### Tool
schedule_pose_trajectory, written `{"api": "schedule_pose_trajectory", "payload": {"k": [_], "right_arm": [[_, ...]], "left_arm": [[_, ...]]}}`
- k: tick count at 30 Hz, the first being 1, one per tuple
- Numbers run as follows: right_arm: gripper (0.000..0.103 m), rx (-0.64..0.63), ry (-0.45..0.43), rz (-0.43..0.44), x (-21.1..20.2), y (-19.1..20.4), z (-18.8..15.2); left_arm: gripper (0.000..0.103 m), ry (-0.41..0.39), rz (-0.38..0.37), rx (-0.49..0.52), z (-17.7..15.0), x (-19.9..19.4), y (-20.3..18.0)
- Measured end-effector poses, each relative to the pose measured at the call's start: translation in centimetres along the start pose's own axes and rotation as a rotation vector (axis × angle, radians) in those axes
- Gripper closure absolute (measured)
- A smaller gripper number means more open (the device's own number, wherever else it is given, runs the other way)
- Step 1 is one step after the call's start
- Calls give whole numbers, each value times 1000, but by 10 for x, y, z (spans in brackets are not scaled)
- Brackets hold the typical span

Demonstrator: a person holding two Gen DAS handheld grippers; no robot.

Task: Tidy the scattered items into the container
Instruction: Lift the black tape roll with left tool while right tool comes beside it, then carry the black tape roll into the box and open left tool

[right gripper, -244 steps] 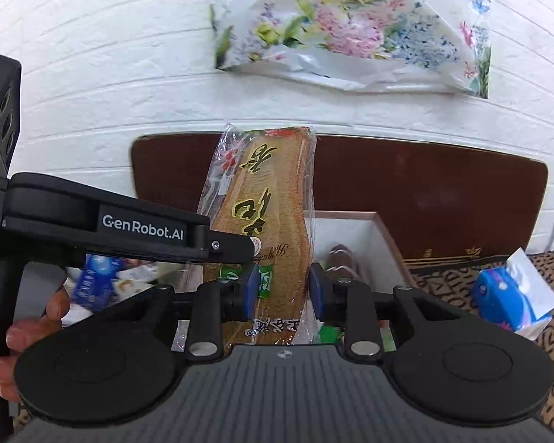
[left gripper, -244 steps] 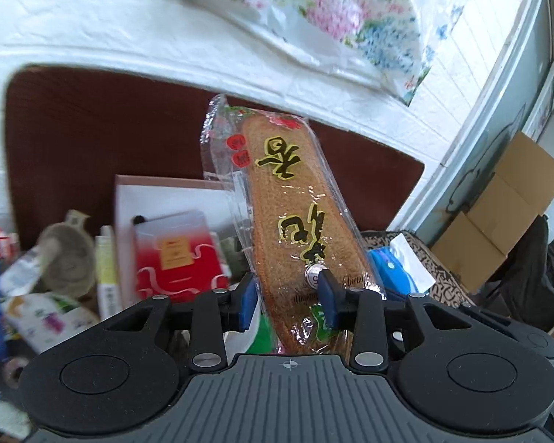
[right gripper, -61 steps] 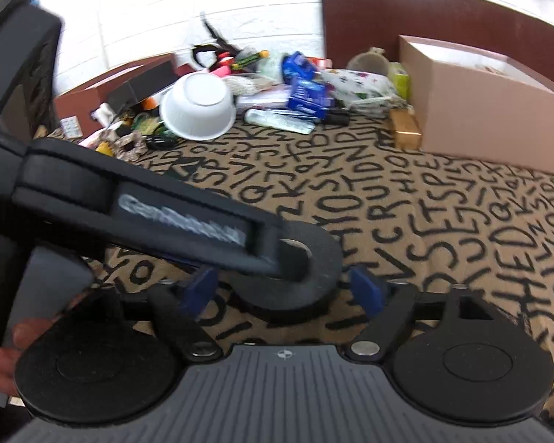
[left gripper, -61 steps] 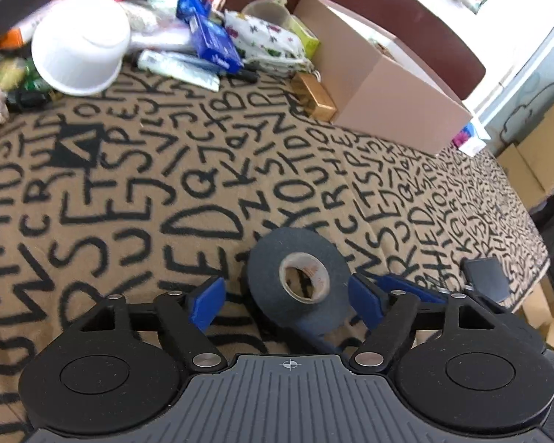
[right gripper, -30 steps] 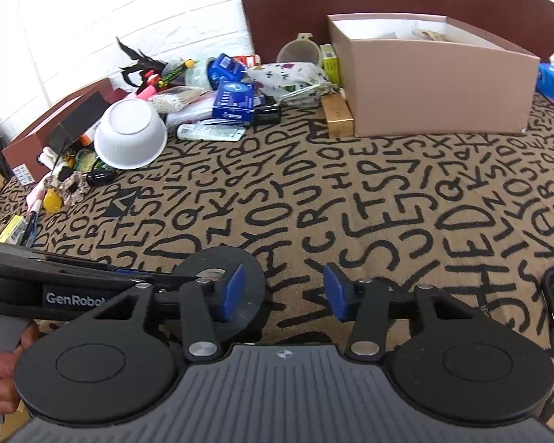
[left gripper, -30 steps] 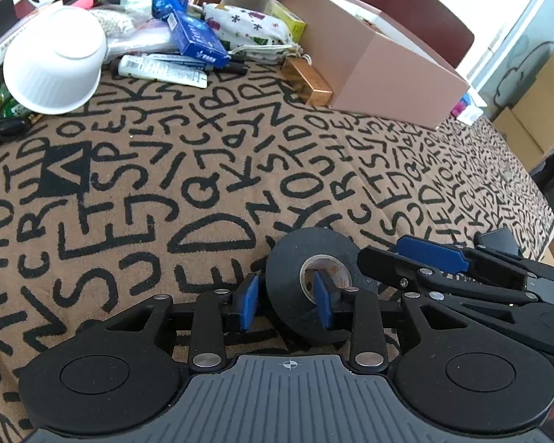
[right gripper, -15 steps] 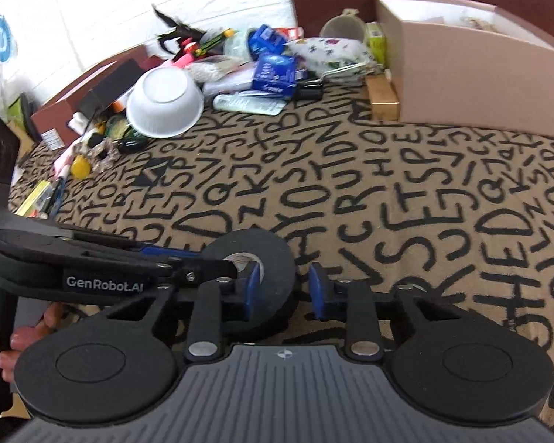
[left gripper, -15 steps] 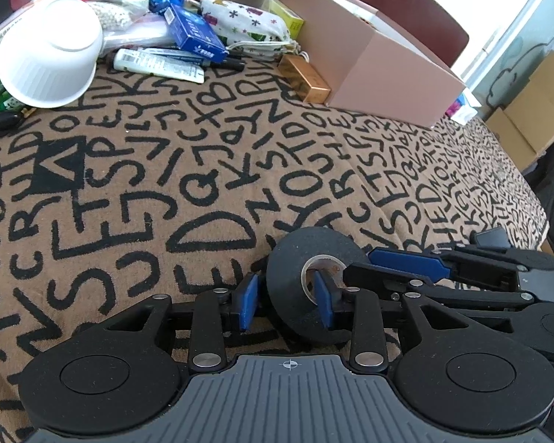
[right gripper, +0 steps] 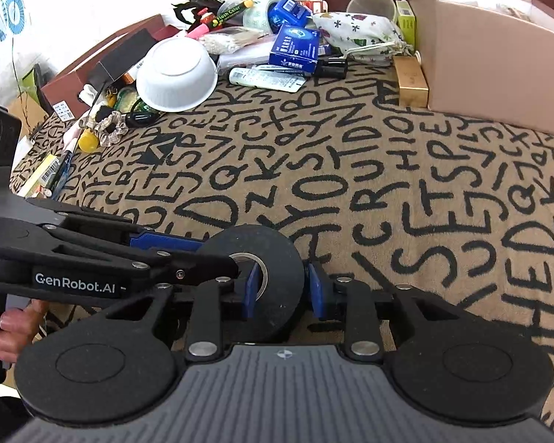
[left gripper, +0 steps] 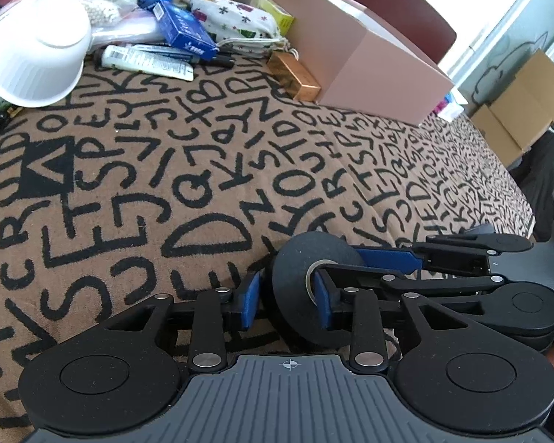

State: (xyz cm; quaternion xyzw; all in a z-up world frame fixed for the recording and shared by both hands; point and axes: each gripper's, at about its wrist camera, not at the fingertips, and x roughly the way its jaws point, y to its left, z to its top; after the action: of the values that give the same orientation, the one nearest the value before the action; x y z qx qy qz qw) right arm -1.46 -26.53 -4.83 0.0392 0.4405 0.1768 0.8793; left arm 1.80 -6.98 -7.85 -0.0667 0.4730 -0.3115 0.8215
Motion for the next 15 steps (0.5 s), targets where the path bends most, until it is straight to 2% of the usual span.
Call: {"api": "schedule_pose_trajectory", "payload": {"k": [3, 4, 8, 15], "right_arm": [[70, 33, -3, 12, 1, -5, 0], [70, 34, -5, 13, 1, -4, 0], [71, 38, -18, 3, -3, -1, -2], [71, 36, -26, -26, -23, -4, -5]], "left_arm": [[60, 10, 2, 17, 2, 0, -1], [75, 9, 13, 26, 2, 0, -3], [75, 7, 21, 7, 1, -4, -8], [75, -5, -8, 15, 7, -9, -27]]}}
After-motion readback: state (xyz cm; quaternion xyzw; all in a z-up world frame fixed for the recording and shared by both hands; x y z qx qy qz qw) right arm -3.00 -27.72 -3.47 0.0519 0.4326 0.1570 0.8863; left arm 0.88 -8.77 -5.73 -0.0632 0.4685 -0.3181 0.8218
